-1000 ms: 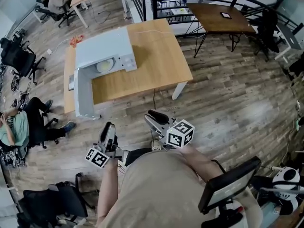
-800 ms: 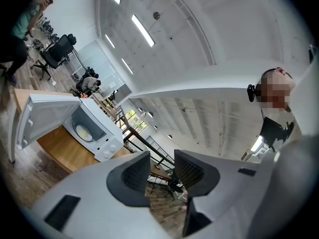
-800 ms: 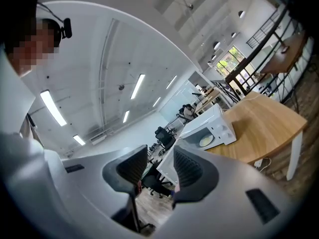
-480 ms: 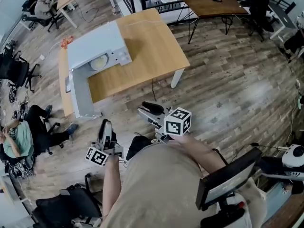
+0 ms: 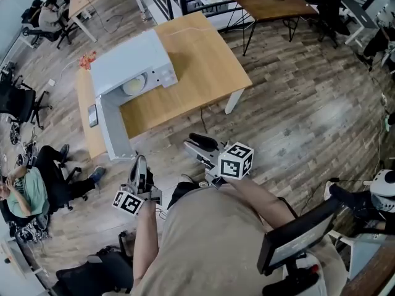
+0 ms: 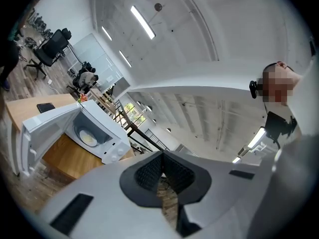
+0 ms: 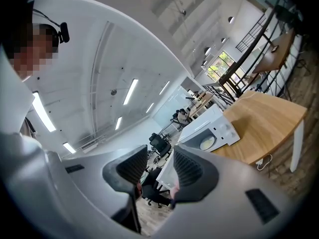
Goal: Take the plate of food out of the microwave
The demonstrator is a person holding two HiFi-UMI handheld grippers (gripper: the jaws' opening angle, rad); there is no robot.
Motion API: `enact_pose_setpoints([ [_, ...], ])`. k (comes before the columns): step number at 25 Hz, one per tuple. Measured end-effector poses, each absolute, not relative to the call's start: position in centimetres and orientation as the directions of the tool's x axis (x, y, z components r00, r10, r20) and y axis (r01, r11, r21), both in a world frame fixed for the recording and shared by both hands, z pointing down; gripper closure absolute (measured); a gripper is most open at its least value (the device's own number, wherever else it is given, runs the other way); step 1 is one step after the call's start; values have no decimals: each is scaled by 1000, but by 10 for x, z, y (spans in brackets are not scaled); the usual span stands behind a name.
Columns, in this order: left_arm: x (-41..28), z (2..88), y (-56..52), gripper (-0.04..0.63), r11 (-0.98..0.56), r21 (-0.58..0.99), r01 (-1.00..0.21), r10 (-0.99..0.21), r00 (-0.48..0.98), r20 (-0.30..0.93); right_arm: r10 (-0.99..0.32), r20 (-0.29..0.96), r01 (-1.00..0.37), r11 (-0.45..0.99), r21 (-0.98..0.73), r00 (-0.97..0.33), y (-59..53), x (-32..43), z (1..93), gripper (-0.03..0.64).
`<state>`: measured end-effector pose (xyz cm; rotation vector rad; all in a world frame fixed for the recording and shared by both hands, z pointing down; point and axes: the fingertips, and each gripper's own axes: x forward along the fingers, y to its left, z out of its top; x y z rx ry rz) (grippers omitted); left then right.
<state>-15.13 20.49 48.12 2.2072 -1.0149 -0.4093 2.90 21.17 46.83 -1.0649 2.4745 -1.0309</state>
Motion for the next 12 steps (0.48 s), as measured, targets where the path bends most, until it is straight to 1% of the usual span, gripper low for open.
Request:
enact_pose_setpoints([
  [12, -210, 493, 171, 591, -489, 711, -505, -726, 687, -12, -783, 128, -626, 374, -684, -608, 177, -17, 481, 468],
])
